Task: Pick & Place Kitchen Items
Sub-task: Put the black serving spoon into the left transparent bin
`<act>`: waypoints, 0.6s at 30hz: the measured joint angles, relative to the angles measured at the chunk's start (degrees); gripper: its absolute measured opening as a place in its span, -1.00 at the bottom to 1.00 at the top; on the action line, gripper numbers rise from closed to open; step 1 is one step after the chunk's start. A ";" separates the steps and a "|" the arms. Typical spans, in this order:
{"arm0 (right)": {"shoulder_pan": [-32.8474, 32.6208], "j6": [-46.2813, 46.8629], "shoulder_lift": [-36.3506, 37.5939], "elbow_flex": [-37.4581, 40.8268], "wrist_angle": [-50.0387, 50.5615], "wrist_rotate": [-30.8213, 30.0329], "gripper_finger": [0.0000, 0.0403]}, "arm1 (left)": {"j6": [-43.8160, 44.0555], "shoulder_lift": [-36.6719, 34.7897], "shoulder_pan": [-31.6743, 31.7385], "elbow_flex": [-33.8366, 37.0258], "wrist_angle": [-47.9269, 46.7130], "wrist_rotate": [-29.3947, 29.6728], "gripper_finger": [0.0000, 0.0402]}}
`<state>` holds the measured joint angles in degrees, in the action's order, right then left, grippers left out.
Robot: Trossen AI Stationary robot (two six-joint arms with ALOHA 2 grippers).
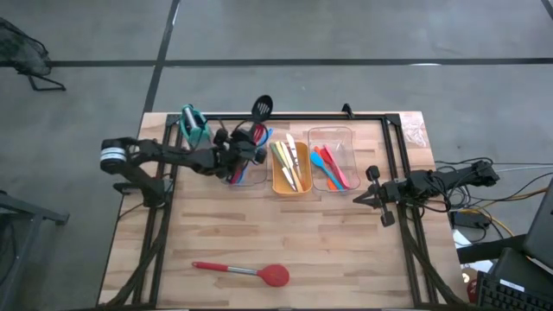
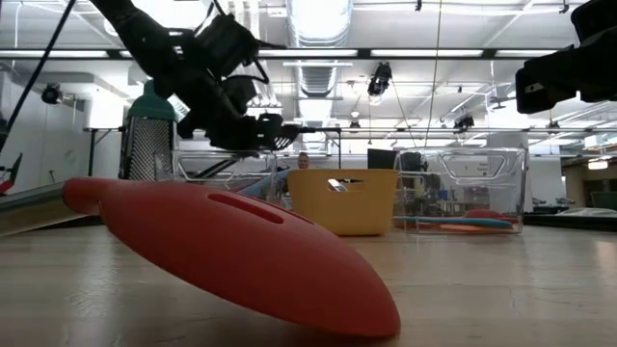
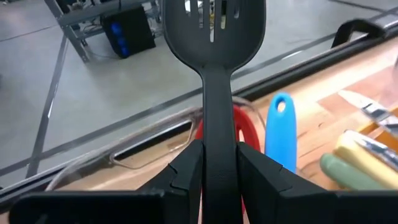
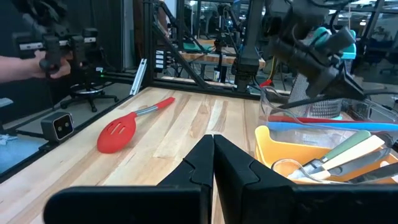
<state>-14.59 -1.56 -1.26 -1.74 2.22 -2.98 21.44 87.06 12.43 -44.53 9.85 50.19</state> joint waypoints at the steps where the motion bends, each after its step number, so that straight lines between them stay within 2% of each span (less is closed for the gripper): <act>1: -0.01 -0.04 0.00 0.00 0.00 0.00 -0.96 | 0.08 0.43 0.06 0.00 0.02 0.00 -0.55; 18: 0.00 -0.01 -0.02 0.00 0.00 0.00 -0.96 | 2.60 4.14 0.22 0.00 -0.05 -1.41 -0.55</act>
<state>-14.59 -1.58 -1.28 -1.74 2.22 -2.98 24.04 91.20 12.64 -44.53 9.80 48.79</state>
